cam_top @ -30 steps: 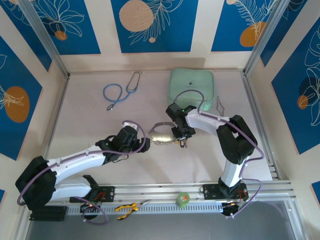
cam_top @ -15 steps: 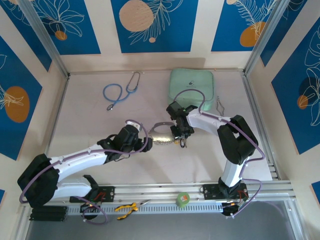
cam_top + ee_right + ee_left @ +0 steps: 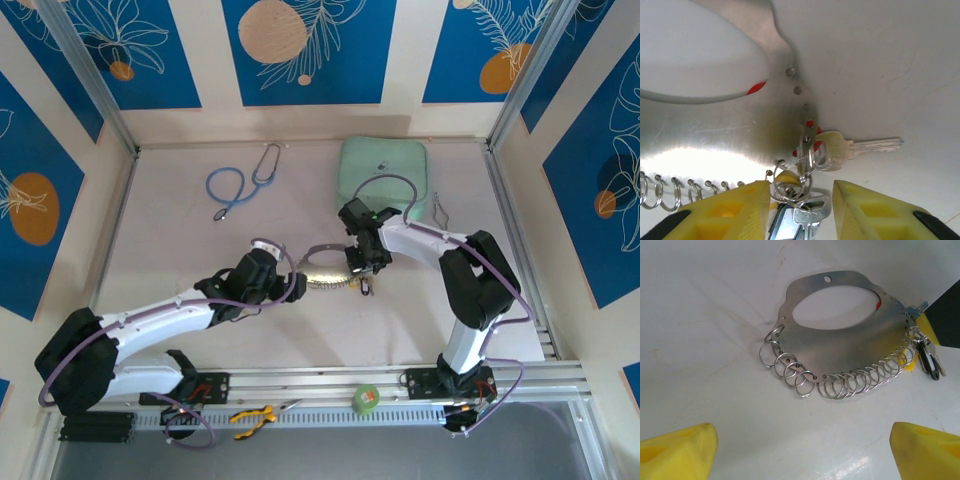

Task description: Put the keys on the keyring

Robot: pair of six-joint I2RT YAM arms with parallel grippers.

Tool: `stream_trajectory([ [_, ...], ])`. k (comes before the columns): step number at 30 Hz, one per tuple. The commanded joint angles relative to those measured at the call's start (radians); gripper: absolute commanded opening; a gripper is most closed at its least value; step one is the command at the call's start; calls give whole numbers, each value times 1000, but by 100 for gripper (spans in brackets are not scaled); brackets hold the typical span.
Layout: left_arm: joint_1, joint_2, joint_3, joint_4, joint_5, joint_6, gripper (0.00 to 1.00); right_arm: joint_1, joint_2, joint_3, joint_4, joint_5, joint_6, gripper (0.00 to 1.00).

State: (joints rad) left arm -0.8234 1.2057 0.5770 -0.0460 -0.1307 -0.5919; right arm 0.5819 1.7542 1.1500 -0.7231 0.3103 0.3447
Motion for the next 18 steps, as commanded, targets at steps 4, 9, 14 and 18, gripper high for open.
stream_trajectory([
  [4, -9, -25, 0, 23, 11, 26, 89, -26, 28, 41, 19, -36, -9, 34],
  [9, -10, -32, -5, 31, 6, 34, 89, -27, 65, 50, 24, -58, -18, 30],
  [14, -10, -32, -3, 38, 5, 52, 89, -29, 80, 46, 31, -59, -14, 25],
  [18, -10, -34, 1, 45, 2, 74, 88, -33, 82, 51, 28, -60, -14, 10],
])
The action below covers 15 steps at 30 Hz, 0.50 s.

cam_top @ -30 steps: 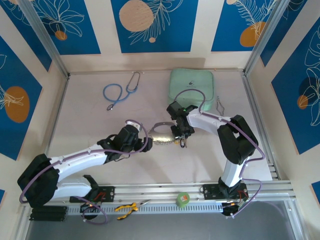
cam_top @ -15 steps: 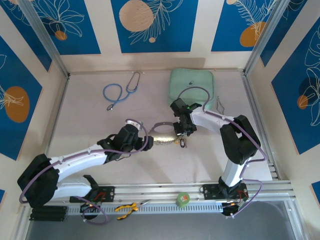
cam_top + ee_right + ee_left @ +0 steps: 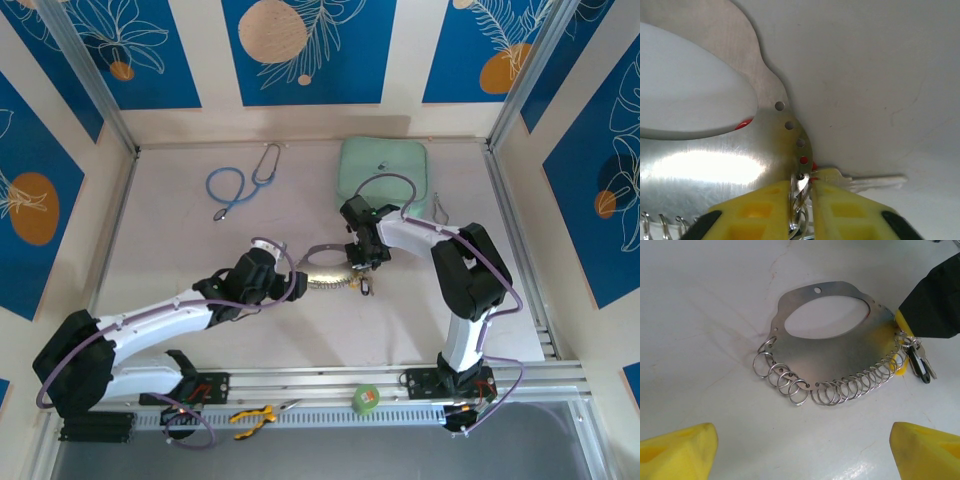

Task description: Put the keys on the keyring

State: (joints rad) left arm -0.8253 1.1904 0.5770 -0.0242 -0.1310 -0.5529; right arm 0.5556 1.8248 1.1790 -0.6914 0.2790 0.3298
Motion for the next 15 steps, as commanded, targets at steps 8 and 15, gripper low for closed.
stream_trajectory([
  [8, -19, -58, 9, 88, 54, 309, 88, 8, -48, 63, -57, -87, 19, 0],
  [15, -54, -95, -88, 277, 144, 730, 88, 45, -150, 116, -119, -230, 83, 0],
])
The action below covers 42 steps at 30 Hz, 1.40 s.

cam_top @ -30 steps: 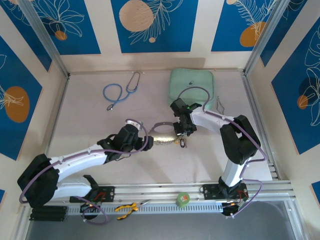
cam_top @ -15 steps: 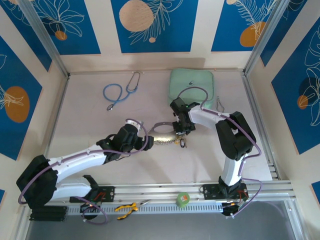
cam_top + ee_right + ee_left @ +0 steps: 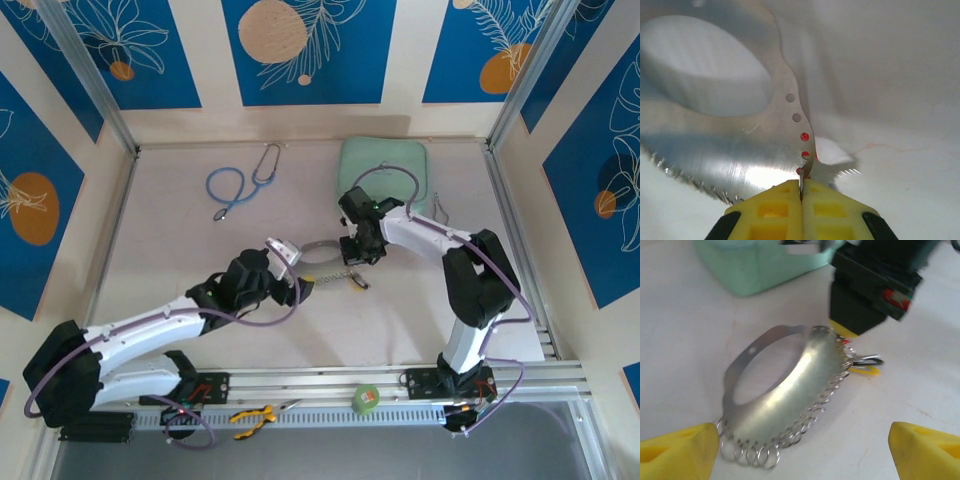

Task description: Put the keys on the keyring

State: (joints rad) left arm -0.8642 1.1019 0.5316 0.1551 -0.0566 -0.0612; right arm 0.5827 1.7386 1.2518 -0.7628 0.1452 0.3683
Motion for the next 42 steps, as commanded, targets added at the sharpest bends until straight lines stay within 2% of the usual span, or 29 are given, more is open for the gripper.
stream_trajectory([
  [1, -20, -2, -54, 110, 95, 297, 88, 23, -75, 53, -62, -106, 57, 0],
  [5, -44, 35, -69, 136, 113, 466, 90, 35, -97, 84, -97, -135, 87, 0],
  [8, -67, 71, -78, 178, 88, 556, 92, 39, -116, 99, -106, -160, 105, 0],
  [15, -81, 124, -138, 339, -4, 636, 90, 43, -142, 91, -95, -198, 107, 0],
  [17, -81, 118, -151, 361, -24, 634, 85, 46, -149, 81, -88, -203, 101, 0],
  [23, -81, 76, -161, 365, -45, 500, 58, 64, -172, 65, -65, -208, 89, 0],
  [25, -81, 56, -162, 357, -52, 410, 45, 68, -178, 60, -59, -211, 87, 0],
  [28, -81, 17, -169, 329, -23, 276, 32, 70, -183, 47, -48, -218, 83, 0],
  [31, -81, -17, -179, 291, 5, 174, 24, 75, -186, 39, -41, -231, 80, 0],
  [37, -68, -68, -193, 227, -7, 96, 21, 89, -188, 44, -35, -242, 67, 0],
  [42, -15, -53, -161, 189, 94, 78, 20, 97, -188, 45, -33, -248, 65, 0],
])
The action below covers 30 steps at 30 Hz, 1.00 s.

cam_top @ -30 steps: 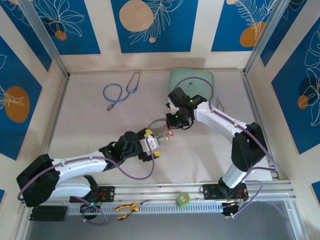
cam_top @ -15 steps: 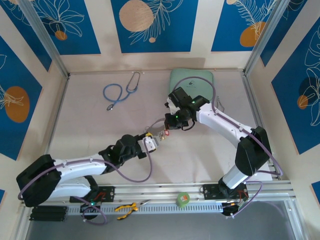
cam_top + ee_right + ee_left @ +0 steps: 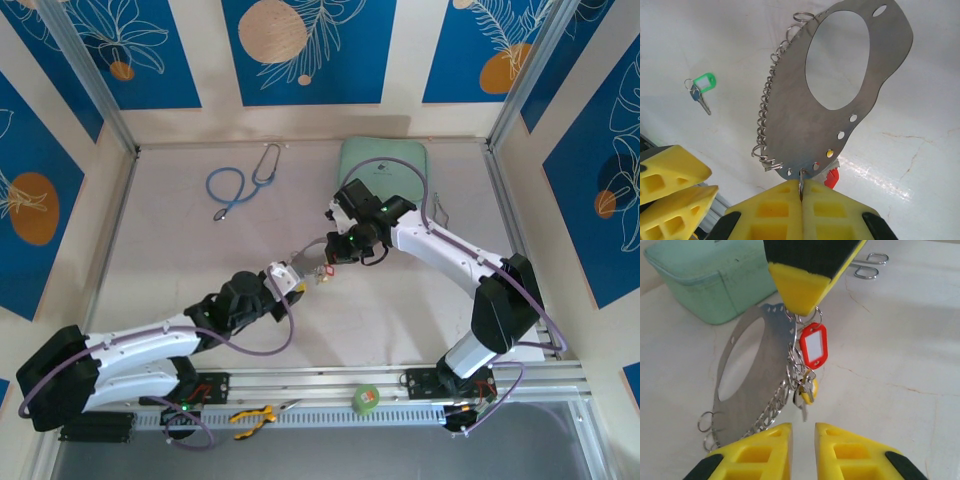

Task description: Put the keys on the keyring

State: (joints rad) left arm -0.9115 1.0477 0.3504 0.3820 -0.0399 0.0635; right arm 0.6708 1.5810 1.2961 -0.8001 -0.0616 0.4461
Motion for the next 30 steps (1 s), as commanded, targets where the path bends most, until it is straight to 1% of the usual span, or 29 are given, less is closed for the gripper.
stream_trajectory([
  [1, 47, 6, 27, -42, 101, -50, 20, 10, -29, 1, 6, -43, -14, 0],
  [6, 126, 46, 67, -56, 252, -48, 25, 12, -26, -1, 10, -55, -6, 0],
  [10, 192, 104, 94, -27, 387, -63, 25, 12, -23, 2, 14, -71, -1, 0],
  [12, 215, 128, 97, -1, 425, -57, 25, 13, -26, 3, 14, -75, -1, 0],
  [13, 221, 139, 99, 10, 436, -32, 24, 13, -26, 3, 15, -75, -3, 0],
  [17, 225, 159, 93, 40, 441, 126, 25, 15, -29, 3, 15, -76, -4, 0],
  [19, 225, 165, 86, 53, 463, 237, 26, 15, -33, 2, 16, -75, -5, 0],
  [21, 224, 171, 82, 75, 454, 304, 26, 16, -35, 2, 17, -75, -6, 0],
  [25, 225, 183, 71, 113, 403, 383, 27, 16, -38, 0, 20, -75, -5, 0],
  [28, 223, 180, 31, 201, 365, 402, 31, 16, -39, -1, 21, -73, -7, 0],
  [30, 223, 177, 16, 225, 336, 414, 32, 18, -39, 0, 23, -76, -9, 0],
])
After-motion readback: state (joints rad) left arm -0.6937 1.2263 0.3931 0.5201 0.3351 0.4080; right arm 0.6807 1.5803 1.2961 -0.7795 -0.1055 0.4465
